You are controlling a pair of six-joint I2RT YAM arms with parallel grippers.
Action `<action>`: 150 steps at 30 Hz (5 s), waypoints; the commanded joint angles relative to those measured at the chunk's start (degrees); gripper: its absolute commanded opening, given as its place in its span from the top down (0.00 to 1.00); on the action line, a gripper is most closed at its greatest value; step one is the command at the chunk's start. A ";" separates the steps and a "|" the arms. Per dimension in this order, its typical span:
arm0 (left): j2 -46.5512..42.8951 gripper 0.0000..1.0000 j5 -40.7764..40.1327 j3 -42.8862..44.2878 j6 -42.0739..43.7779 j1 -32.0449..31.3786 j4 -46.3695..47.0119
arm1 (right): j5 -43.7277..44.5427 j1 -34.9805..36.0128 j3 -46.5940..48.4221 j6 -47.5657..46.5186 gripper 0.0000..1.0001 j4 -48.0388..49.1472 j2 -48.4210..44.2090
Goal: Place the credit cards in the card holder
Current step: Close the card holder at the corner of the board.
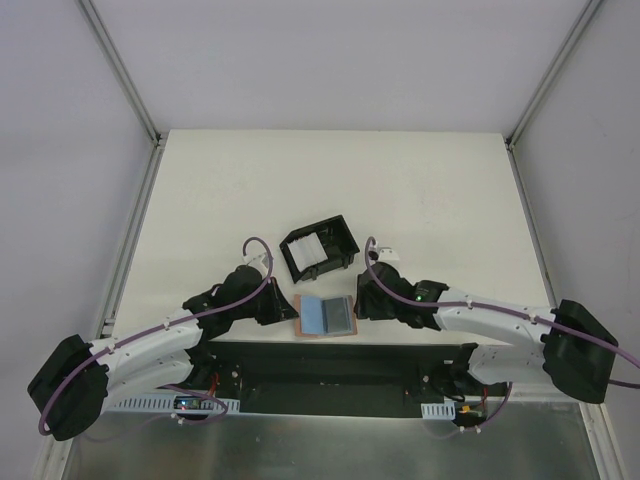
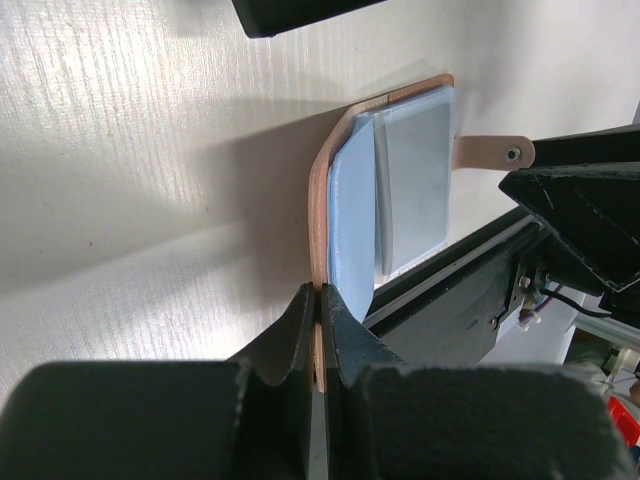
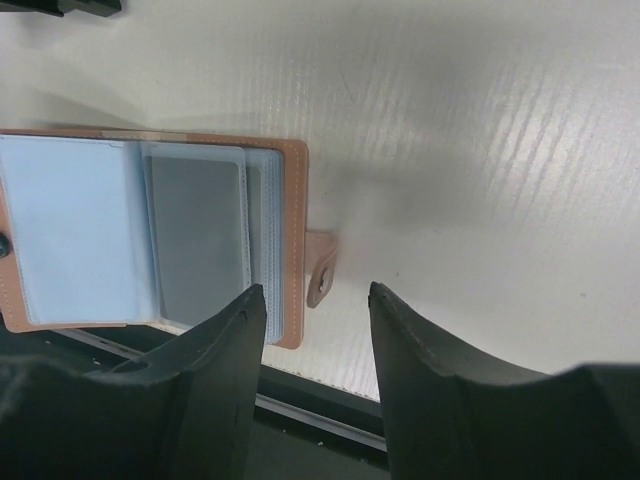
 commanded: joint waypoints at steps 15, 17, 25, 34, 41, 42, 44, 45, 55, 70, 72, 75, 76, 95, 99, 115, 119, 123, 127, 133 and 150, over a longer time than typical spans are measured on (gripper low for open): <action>-0.84 1.00 -1.31 0.09 -0.72 -0.53 -0.70 | 1.07 -0.11 2.26 -1.17 0.69 1.49 4.34; -0.58 1.00 -1.31 0.18 -0.72 -0.44 -0.70 | 1.43 -0.11 2.87 -1.61 0.70 0.87 4.96; -0.31 1.00 -1.05 0.45 -0.28 -0.53 -0.70 | 3.18 -0.11 3.58 -2.23 0.82 1.74 6.37; -3.38 1.00 -2.72 2.46 1.12 -0.53 -5.53 | -0.06 0.06 3.32 -2.59 0.99 4.99 7.42; -1.73 1.00 -3.34 11.24 5.95 -0.53 -11.68 | -6.04 0.85 1.56 1.02 0.99 14.83 9.00; 0.11 1.00 -2.29 13.34 6.74 -0.53 -12.12 | -6.65 0.94 1.64 1.19 0.99 15.36 9.53; 3.89 1.00 0.69 16.86 8.33 -0.44 -12.48 | -7.45 0.94 2.17 1.28 0.99 16.16 10.49; 5.82 1.00 1.84 18.18 8.68 -0.53 -12.39 | -7.62 1.12 2.26 1.37 1.00 16.59 10.85; 16.21 1.00 6.95 22.15 11.06 -1.67 -12.30 | -6.57 1.38 0.59 2.51 0.99 18.09 9.89; 22.10 0.64 9.85 19.34 7.46 -5.10 -5.89 | -4.81 1.38 -0.37 2.16 0.99 17.57 8.04; 22.01 0.61 10.11 18.73 7.37 -5.19 -4.66 | -4.46 1.29 -0.90 2.34 0.99 17.57 7.16; 22.27 0.54 10.37 17.76 6.66 -5.19 -2.81 | -3.85 1.29 -1.61 2.51 0.97 17.48 6.20; 22.97 0.53 10.46 17.58 6.49 -5.27 -2.81 | -3.67 1.29 -1.78 2.60 0.97 17.48 6.11; 29.04 0.57 7.21 13.98 1.74 -5.54 3.43 | -7.97 1.56 -0.82 0.14 0.90 20.38 6.19; 29.22 0.58 7.30 14.07 1.83 -5.54 3.34 | -10.08 2.00 1.29 -0.39 0.89 20.73 9.79; 24.39 0.58 6.16 11.52 1.74 -5.54 3.34 | -9.66 2.17 2.09 1.64 0.70 21.00 10.95; 21.84 0.58 5.46 10.99 1.92 -5.54 3.08 | -7.63 1.91 -0.11 1.20 0.63 21.17 5.77; 18.60 0.54 5.19 11.25 3.58 -5.54 2.73 | -6.75 2.00 -1.43 0.06 0.61 21.52 1.72; 14.37 0.51 4.84 12.48 5.34 -5.54 1.59 | -5.08 1.91 -2.92 0.05 0.60 21.35 -1.88; 11.38 0.45 0.01 14.77 9.82 -5.45 -6.75 | -0.25 1.38 -6.43 1.81 0.60 19.33 -7.95; 17.44 0.32 -3.86 14.77 12.02 -5.45 -11.16 | -1.82 -1.43 -9.34 4.71 0.60 17.83 -7.44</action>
